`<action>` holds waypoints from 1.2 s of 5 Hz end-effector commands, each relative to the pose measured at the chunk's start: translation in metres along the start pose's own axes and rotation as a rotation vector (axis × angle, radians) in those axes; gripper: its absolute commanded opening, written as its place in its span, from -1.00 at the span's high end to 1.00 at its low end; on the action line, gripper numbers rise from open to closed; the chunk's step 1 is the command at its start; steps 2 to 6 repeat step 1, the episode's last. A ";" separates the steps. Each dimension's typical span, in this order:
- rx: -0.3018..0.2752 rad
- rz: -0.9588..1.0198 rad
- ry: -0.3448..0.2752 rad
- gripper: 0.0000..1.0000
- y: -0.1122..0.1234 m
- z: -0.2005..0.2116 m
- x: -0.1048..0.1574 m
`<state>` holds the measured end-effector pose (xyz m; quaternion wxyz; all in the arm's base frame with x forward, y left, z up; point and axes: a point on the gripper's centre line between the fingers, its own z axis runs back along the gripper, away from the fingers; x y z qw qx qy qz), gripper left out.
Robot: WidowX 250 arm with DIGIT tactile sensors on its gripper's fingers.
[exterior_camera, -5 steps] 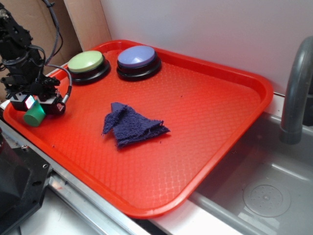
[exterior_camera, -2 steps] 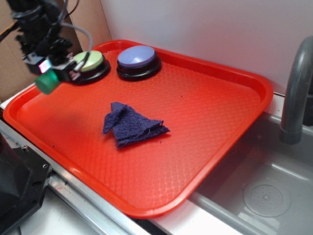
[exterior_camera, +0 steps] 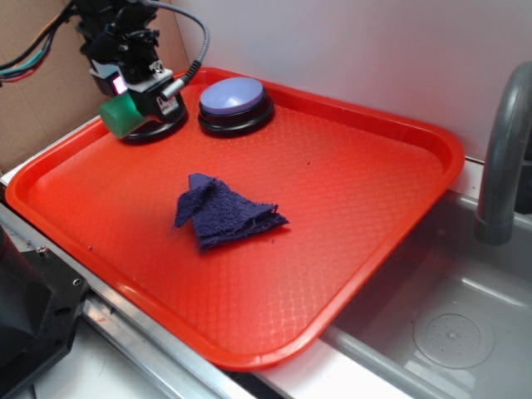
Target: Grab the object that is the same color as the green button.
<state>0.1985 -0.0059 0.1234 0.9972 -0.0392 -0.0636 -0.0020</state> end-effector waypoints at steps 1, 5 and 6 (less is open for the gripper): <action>-0.037 -0.108 -0.018 1.00 -0.011 0.019 0.002; -0.037 -0.108 -0.018 1.00 -0.011 0.019 0.002; -0.037 -0.108 -0.018 1.00 -0.011 0.019 0.002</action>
